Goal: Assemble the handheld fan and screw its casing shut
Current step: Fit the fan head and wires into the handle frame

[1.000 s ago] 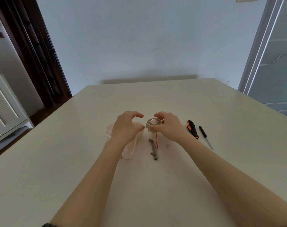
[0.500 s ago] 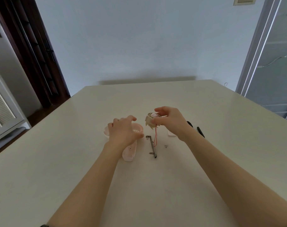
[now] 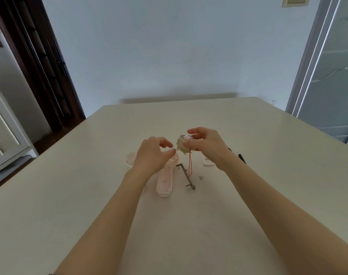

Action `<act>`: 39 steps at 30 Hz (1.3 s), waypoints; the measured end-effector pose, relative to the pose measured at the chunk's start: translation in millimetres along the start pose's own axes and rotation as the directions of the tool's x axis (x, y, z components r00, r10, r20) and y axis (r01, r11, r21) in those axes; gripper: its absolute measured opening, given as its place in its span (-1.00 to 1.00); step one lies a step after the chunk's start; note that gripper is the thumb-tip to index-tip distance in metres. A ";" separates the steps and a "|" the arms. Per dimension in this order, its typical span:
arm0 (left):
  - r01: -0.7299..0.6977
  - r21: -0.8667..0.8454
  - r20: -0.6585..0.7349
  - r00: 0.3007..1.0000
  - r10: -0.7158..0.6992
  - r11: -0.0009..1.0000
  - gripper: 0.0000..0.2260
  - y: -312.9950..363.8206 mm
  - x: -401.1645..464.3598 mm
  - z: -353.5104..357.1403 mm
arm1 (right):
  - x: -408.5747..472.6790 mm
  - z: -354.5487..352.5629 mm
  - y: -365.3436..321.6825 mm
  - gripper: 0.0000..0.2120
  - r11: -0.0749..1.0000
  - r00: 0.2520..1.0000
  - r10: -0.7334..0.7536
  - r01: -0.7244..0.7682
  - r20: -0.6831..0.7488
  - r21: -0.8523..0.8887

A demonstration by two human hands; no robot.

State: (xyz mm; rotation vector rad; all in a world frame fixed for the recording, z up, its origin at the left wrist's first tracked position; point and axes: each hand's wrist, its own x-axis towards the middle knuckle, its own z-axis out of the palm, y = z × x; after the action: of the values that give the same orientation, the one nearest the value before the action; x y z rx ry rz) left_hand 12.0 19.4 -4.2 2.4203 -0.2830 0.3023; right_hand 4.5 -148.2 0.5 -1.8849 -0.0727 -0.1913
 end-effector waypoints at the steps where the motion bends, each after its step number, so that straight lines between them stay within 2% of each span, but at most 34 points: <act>1: -0.013 0.002 0.022 1.000 0.013 1.000 -0.85 2.4 -0.3 -1.9 | 0.3 0.1 0.0 -0.63 1.000 1.000 0.000 0.000 -0.004 0.001; 7: -0.030 0.075 0.293 0.956 0.006 0.997 -0.79 9.9 -4.7 0.1 | 0.5 0.5 -1.7 -0.65 1.000 0.999 -0.015 0.015 -0.031 -0.004; 11: 0.009 0.007 0.372 0.928 -0.011 1.000 -0.71 11.7 -7.4 0.3 | 0.5 0.3 -1.6 -0.67 0.999 0.997 -0.021 0.024 -0.076 0.033; 14: 0.016 -0.050 0.416 0.909 0.006 0.999 -0.76 16.2 -9.9 -0.4 | 0.9 1.0 -2.0 -0.63 0.998 0.994 -0.025 0.031 -0.111 0.059; 17: 0.004 -0.128 0.411 0.910 0.049 0.992 -0.79 18.8 -11.2 0.7 | 0.6 0.8 -3.6 -0.57 0.996 0.990 -0.025 0.036 -0.139 0.080; 22: -0.030 -0.140 0.384 0.920 0.082 0.990 -0.89 19.4 -11.4 -0.5 | 1.3 -1.1 -5.0 -0.54 0.981 0.983 0.003 0.033 -0.186 0.189; 26: 0.036 -0.303 0.366 0.927 0.081 0.952 -0.89 17.8 -9.3 -11.3 | 3.8 -2.4 -3.1 -0.58 0.976 0.964 0.019 0.040 -0.267 0.214; 31: 0.108 -0.426 0.286 0.958 0.021 0.899 -0.84 14.5 -7.0 -17.2 | 0.5 -1.1 -2.3 -0.58 0.989 0.948 -0.012 0.059 -0.319 0.139; 39: 0.179 -0.342 0.299 0.951 -0.074 0.923 -0.69 8.6 -5.2 -23.0 | -0.8 8.5 2.2 -0.56 0.997 0.967 -0.047 0.059 -0.251 0.044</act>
State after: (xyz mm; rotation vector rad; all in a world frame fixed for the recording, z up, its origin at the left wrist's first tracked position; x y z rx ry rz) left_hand 1.4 28.6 16.6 2.0922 -0.2763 -0.1478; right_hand 4.9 -140.8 -4.3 -1.7946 0.0437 -0.4582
